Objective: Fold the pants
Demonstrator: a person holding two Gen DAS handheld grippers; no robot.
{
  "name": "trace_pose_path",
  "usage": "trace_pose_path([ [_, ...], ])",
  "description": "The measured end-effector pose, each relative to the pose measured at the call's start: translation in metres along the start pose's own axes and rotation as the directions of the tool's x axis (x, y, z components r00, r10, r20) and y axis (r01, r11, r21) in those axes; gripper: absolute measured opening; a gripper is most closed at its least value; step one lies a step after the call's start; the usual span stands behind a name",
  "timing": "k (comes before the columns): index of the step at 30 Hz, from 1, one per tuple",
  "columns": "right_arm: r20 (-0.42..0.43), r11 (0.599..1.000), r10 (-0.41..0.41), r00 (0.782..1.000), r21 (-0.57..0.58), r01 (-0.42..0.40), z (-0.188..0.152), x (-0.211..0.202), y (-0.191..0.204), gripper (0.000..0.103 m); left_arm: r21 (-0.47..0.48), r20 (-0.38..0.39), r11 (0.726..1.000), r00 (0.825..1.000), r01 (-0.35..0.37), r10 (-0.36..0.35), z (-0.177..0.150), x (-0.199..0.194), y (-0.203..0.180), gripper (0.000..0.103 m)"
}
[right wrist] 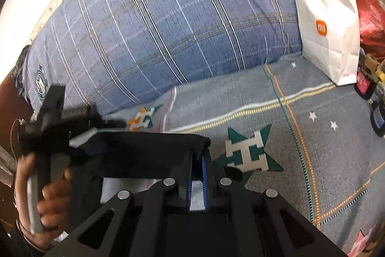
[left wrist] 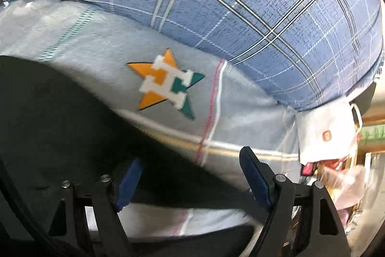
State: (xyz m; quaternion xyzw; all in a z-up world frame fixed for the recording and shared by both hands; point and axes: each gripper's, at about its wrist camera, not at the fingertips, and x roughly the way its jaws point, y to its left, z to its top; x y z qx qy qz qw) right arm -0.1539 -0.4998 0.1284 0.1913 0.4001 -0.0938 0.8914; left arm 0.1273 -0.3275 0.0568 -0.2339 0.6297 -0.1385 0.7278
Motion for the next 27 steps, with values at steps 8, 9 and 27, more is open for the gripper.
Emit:
trace_pose_path([
  [8, -0.004, 1.0, 0.012, 1.0, 0.027, -0.012, 0.005, -0.002, -0.02, 0.001, -0.095, 0.042, 0.991, 0.994, -0.099, 0.103, -0.003, 0.007, -0.004, 0.008],
  [9, -0.019, 0.999, 0.014, 1.0, 0.05, -0.013, 0.007, 0.002, -0.026, 0.001, -0.076, 0.07, 0.992, 0.992, -0.104, 0.11, -0.007, -0.001, -0.007, 0.007],
  [27, -0.018, 0.9, 0.315, 0.949, 0.324, -0.292, -0.029, -0.005, -0.072, 0.094, -0.054, 0.079, 0.998, 0.996, -0.022, 0.027, -0.128, -0.015, 0.055, 0.007],
])
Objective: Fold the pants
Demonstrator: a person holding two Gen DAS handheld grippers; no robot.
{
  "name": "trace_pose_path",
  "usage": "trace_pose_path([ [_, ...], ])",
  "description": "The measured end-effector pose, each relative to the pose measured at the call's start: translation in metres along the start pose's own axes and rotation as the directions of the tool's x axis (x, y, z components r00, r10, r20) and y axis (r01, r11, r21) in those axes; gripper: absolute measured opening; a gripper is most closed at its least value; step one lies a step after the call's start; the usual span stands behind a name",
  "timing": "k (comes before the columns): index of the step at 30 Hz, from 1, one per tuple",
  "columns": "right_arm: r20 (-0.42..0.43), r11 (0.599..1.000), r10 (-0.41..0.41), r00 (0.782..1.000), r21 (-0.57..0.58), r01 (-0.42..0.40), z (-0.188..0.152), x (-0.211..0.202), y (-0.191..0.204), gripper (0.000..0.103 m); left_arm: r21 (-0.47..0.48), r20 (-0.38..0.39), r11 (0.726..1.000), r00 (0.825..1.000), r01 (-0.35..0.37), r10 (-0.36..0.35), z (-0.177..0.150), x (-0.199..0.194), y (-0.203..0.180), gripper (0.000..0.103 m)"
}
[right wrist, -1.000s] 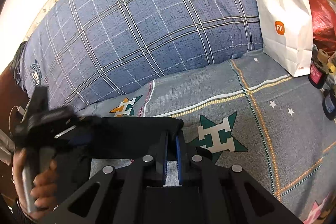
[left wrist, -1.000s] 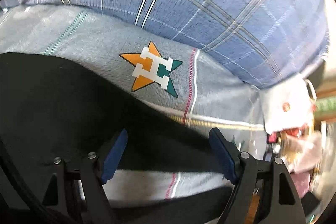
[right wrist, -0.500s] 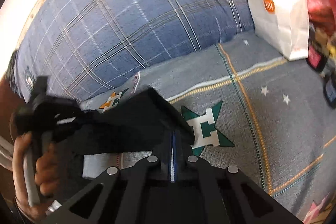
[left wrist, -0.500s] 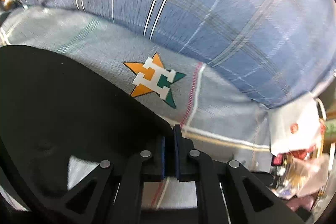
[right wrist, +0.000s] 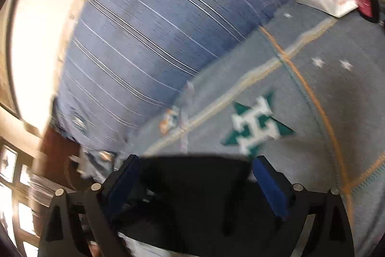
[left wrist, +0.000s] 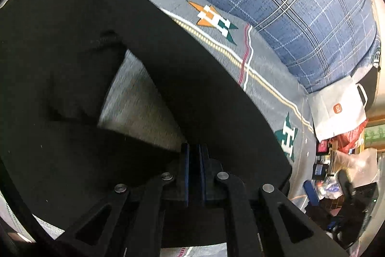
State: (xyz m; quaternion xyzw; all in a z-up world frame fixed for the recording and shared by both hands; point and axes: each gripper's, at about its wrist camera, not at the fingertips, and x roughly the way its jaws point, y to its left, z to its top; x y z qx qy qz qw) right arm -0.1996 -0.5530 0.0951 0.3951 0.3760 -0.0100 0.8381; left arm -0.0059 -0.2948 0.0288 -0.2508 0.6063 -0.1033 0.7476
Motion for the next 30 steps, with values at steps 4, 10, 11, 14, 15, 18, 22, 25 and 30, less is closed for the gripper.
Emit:
trace_pose_path([
  [4, -0.079, 0.999, 0.031, 0.996, 0.043, -0.028, -0.017, 0.008, -0.016, 0.075, 0.009, 0.006, 1.0, 1.0, 0.019, -0.019, 0.002, 0.001, -0.001, 0.007],
  [10, -0.204, 0.998, -0.02, 0.979, 0.061, 0.033, -0.026, 0.048, -0.011, 0.071, 0.074, 0.053, 0.997, 0.998, 0.011, -0.015, 0.011, -0.018, -0.004, 0.058],
  [11, -0.202, 0.998, -0.039, 0.979, 0.048, 0.05, -0.026, 0.051, -0.008, 0.071, 0.078, 0.069, 0.997, 0.998, 0.0, -0.006, 0.015, -0.021, -0.004, 0.065],
  [14, -0.186, 0.991, -0.137, 0.973, -0.027, 0.135, -0.027, 0.058, 0.008, 0.069, 0.074, 0.081, 0.997, 0.996, -0.029, 0.023, 0.032, -0.019, -0.003, 0.065],
  [15, -0.176, 0.984, -0.175, 0.969, -0.047, 0.169, -0.028, 0.06, 0.011, 0.064, 0.068, 0.074, 0.997, 0.997, -0.039, 0.034, 0.037, -0.015, -0.003, 0.065],
  [18, -0.144, 0.964, -0.262, 0.954, -0.095, 0.25, -0.03, 0.063, 0.02, 0.044, 0.043, 0.05, 0.998, 0.997, -0.054, 0.051, 0.055, 0.0, 0.001, 0.05],
  [22, -0.127, 0.951, -0.299, 0.946, -0.124, 0.284, -0.026, 0.065, 0.02, 0.013, 0.053, 0.041, 0.995, 0.995, -0.089, 0.087, 0.055, -0.001, 0.002, 0.011],
  [25, -0.111, 0.963, -0.254, 0.961, -0.121, 0.24, -0.014, 0.056, 0.015, 0.008, 0.07, 0.099, 0.997, 0.995, -0.04, 0.033, 0.034, -0.026, 0.0, 0.01],
  [30, -0.016, 0.971, -0.191, 0.981, -0.148, 0.187, 0.006, 0.022, 0.02, 0.007, 0.078, 0.119, 0.995, 0.991, 0.059, -0.068, -0.02, -0.058, 0.005, 0.006],
])
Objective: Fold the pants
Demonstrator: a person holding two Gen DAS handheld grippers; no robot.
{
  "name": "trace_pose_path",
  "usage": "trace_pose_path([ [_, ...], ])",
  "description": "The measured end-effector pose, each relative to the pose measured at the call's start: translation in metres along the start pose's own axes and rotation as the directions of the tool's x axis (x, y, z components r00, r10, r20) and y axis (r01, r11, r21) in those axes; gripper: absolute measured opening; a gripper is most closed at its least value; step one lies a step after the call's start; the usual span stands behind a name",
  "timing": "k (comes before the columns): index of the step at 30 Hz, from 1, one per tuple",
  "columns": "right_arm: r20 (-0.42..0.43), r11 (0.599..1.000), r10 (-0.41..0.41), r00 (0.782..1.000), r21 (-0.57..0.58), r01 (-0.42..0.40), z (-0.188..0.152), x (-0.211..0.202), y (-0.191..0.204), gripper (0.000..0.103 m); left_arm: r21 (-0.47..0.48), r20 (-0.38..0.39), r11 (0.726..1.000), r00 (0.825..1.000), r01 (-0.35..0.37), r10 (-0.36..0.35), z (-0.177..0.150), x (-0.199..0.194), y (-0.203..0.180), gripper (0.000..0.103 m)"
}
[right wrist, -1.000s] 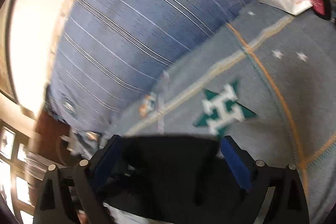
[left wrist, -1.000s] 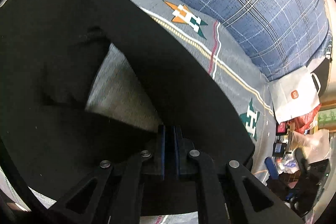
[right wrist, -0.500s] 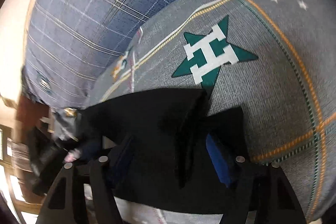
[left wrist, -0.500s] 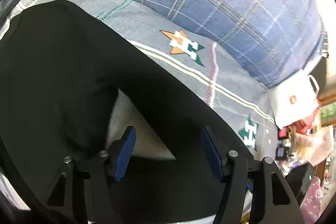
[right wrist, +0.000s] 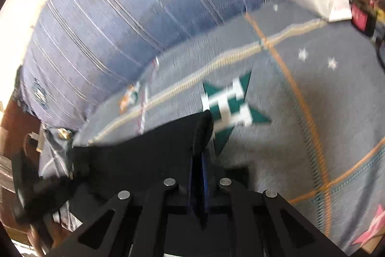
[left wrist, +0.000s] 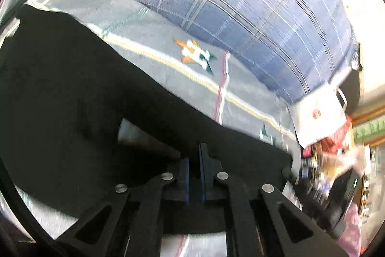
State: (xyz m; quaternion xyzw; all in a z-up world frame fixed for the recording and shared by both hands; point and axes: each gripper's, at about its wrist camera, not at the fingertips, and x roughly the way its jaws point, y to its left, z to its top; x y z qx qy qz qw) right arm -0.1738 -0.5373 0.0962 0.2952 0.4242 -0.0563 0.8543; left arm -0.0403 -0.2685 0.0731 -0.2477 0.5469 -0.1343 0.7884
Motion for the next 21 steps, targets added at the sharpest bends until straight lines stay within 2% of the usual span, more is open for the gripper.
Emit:
trace_pose_path([
  [5, -0.034, 1.0, 0.008, 0.999, -0.021, -0.009, -0.009, -0.019, -0.012, 0.007, 0.0, -0.071, 1.0, 0.997, 0.029, -0.029, -0.042, 0.006, 0.007, 0.005],
  [10, -0.1, 1.0, -0.012, 0.995, -0.02, 0.01, -0.02, -0.016, -0.025, 0.007, 0.057, -0.067, 0.998, 0.998, -0.003, 0.006, -0.061, 0.004, 0.013, 0.005],
  [12, -0.13, 1.0, -0.023, 0.991, -0.019, 0.02, -0.024, -0.011, -0.028, 0.007, 0.049, -0.073, 0.999, 0.997, 0.0, 0.004, -0.06, 0.008, 0.018, 0.005],
  [17, -0.08, 0.998, 0.008, 0.997, -0.061, -0.013, -0.033, -0.035, -0.02, 0.007, 0.058, -0.063, 0.998, 0.997, 0.037, -0.033, -0.058, 0.001, 0.025, 0.005],
  [19, -0.108, 0.998, -0.033, 0.994, -0.055, 0.027, -0.035, -0.024, -0.024, 0.007, 0.094, -0.078, 0.995, 0.997, 0.026, -0.019, -0.058, 0.01, 0.023, 0.005],
  [21, -0.174, 0.995, -0.095, 0.98, -0.052, 0.087, -0.038, -0.004, -0.029, 0.007, 0.104, -0.116, 0.995, 0.993, -0.001, 0.013, -0.064, 0.023, 0.027, 0.005],
])
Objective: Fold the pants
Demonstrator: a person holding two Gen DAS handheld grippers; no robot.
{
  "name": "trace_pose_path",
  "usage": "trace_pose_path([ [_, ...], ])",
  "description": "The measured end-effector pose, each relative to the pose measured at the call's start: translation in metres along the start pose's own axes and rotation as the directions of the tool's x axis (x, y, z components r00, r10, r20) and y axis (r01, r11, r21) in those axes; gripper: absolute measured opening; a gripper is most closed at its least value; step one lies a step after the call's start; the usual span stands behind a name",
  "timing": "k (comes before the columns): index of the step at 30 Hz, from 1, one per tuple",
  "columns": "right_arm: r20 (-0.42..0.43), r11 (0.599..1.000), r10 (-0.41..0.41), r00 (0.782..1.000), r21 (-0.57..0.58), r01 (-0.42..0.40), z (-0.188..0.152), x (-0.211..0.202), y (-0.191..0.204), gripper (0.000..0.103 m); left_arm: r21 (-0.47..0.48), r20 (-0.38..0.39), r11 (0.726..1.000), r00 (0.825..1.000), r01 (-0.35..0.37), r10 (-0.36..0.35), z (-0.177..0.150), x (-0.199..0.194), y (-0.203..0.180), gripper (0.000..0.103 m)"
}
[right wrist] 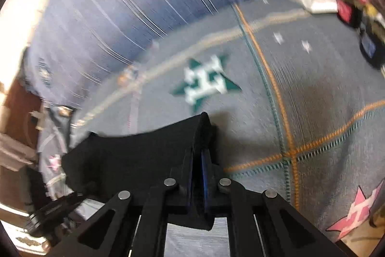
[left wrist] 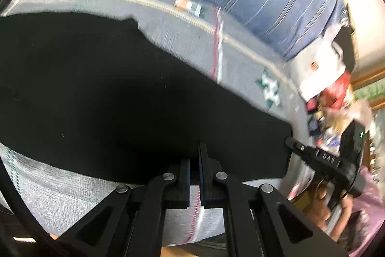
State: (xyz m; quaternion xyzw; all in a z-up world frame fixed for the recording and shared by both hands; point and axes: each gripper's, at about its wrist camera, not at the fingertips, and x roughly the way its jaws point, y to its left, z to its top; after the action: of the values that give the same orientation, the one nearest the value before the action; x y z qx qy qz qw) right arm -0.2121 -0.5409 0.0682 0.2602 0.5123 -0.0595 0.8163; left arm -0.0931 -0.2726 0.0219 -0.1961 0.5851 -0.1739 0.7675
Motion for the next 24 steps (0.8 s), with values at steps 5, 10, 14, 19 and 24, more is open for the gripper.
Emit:
trace_pose_path([
  [5, 0.034, 0.998, -0.041, 0.999, -0.043, 0.042, 0.0, -0.004, 0.008, 0.007, 0.021, 0.029, 1.0, 0.999, 0.018, -0.019, -0.013, -0.011, -0.002, 0.005],
  [10, -0.012, 0.985, -0.149, 0.989, -0.085, 0.148, 0.003, 0.015, 0.015, 0.009, 0.064, -0.008, 0.997, 0.999, -0.035, 0.036, -0.016, 0.008, 0.001, 0.006],
  [14, 0.082, 0.991, -0.114, 0.99, -0.056, 0.119, 0.008, -0.002, 0.02, 0.009, 0.053, -0.005, 0.998, 1.0, 0.024, -0.024, -0.019, -0.004, 0.008, 0.02],
  [19, 0.344, 0.992, -0.09, 0.935, -0.053, 0.115, 0.01, -0.048, 0.031, 0.073, 0.124, 0.08, 0.992, 0.996, 0.024, -0.034, -0.029, -0.045, 0.019, 0.059],
  [24, 0.353, 0.987, 0.055, 0.934, -0.159, 0.002, 0.002, -0.051, 0.065, 0.089, 0.065, 0.154, 0.998, 0.988, -0.01, 0.0, -0.018, -0.085, 0.065, 0.06],
])
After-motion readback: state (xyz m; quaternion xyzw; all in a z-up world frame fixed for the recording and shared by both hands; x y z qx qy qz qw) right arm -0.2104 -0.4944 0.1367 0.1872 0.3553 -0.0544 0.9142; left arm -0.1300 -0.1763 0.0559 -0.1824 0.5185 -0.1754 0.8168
